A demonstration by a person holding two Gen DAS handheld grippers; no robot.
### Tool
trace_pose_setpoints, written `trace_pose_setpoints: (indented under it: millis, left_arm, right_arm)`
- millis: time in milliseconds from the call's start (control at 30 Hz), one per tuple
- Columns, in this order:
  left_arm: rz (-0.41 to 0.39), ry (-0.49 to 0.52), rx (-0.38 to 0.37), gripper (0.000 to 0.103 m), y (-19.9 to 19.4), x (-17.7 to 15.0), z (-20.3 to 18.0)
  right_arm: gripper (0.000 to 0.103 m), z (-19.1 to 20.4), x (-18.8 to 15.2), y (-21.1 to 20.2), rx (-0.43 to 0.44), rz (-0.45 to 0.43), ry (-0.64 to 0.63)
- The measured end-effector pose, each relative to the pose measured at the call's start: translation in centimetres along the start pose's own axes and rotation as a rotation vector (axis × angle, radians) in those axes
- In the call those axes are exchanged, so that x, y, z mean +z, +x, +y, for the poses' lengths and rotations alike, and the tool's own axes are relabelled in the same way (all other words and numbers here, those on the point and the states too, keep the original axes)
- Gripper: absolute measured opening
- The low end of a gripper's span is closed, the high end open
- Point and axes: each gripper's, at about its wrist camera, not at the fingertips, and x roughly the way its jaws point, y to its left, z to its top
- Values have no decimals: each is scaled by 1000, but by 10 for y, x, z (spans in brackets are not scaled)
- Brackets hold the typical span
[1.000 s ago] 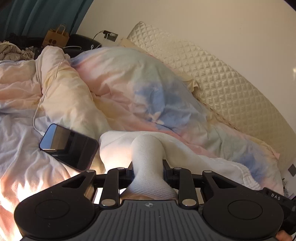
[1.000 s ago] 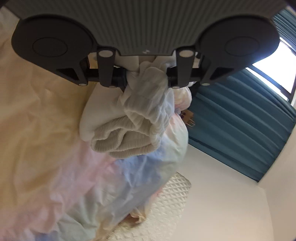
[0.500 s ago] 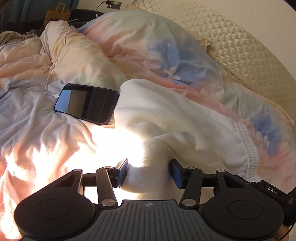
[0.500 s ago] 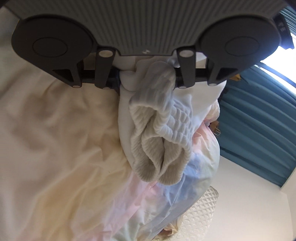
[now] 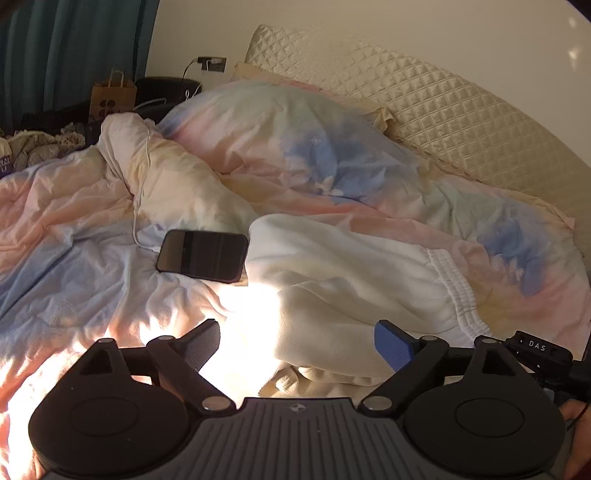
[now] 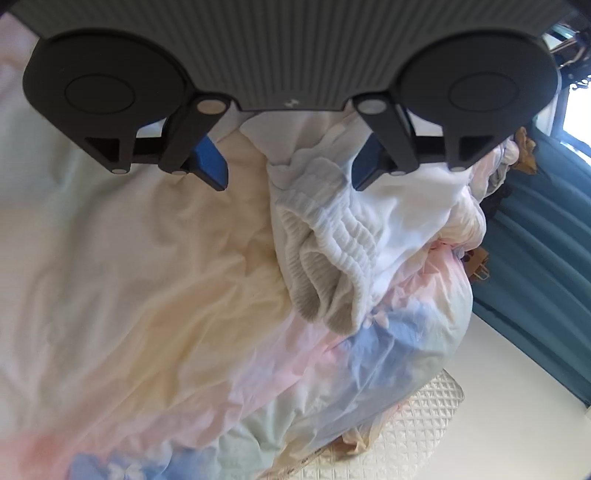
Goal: Fold clothes
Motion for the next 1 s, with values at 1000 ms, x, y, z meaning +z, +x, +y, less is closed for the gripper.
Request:
trace_pose_setpoints:
  millis: [1000]
  left_arm:
    - [-157,138,86,103,-169,-71,-33]
  right_arm:
    - [86,141,-123,-166,-12,-209,-522]
